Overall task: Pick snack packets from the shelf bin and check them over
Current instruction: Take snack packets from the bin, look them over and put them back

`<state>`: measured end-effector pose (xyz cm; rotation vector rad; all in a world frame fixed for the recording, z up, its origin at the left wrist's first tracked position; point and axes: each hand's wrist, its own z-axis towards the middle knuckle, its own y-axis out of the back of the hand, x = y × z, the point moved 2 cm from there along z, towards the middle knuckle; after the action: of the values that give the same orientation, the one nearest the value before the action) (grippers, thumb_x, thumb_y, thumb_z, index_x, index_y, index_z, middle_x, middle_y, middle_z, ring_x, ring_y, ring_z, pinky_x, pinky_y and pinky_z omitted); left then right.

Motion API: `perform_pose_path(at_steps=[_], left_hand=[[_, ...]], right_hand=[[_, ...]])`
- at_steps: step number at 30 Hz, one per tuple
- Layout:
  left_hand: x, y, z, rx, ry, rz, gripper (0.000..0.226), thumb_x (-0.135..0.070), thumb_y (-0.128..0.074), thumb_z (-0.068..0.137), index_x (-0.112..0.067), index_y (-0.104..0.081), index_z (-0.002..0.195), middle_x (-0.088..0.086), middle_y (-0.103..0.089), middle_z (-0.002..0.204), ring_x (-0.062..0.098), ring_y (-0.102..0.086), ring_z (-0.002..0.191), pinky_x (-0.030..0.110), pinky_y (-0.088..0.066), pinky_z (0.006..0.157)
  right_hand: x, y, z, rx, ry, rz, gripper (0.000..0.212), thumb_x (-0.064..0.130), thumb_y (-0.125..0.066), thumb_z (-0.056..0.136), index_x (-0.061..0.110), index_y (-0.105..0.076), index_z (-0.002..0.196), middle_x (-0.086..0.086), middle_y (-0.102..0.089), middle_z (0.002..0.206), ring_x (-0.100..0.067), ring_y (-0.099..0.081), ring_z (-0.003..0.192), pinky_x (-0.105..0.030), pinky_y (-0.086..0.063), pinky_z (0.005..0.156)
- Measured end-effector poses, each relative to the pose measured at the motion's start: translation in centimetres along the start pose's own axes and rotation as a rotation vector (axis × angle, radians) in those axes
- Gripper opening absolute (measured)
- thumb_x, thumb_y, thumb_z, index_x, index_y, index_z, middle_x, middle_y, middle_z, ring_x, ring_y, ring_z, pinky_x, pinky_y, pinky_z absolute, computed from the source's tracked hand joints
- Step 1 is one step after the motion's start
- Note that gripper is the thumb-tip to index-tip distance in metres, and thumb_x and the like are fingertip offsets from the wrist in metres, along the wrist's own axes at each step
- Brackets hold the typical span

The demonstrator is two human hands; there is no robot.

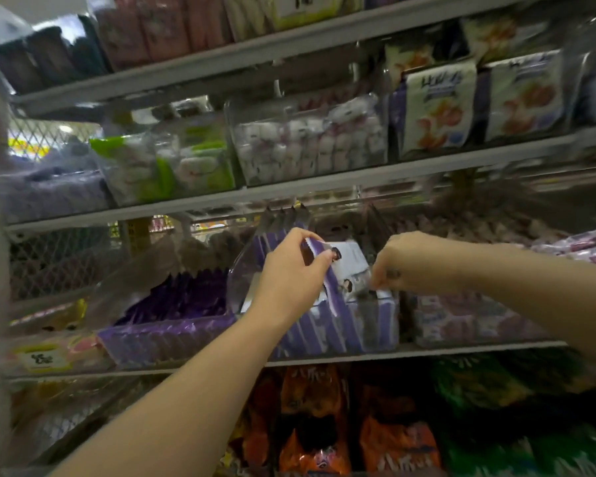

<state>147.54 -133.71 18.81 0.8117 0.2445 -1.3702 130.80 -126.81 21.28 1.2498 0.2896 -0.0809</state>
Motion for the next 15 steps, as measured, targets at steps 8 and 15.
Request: perform_pose_path(at_steps=[8,15], left_hand=[[-0.1,-1.2,2.9,0.075,0.043,0.206,0.017,-0.031,-0.062,0.093,-0.023,-0.059,0.107,-0.005,-0.065,0.089,0.01,-0.061,0.085,0.026,-0.05,0.07],[0.6,-3.4,4.7,0.117,-0.005,0.318,0.015,-0.033,-0.061,0.093,-0.03,-0.05,0.103,-0.011,-0.059,0.087,0.003,-0.055,0.078,0.013,-0.039,0.06]], right_hand=[[0.1,0.3,1.9,0.259,0.065,-0.124,0.01,0.02,-0.06,0.085,0.023,-0.068,0.091,-0.001,-0.065,0.094,-0.027,-0.057,0.095,-0.042,-0.041,0.093],[0.0,0.0,4.0,0.483,0.159,-0.212,0.024,0.018,-0.053,0.096,0.027,-0.068,0.111,0.013,-0.048,0.078,-0.022,-0.052,0.101,-0.052,-0.033,0.107]])
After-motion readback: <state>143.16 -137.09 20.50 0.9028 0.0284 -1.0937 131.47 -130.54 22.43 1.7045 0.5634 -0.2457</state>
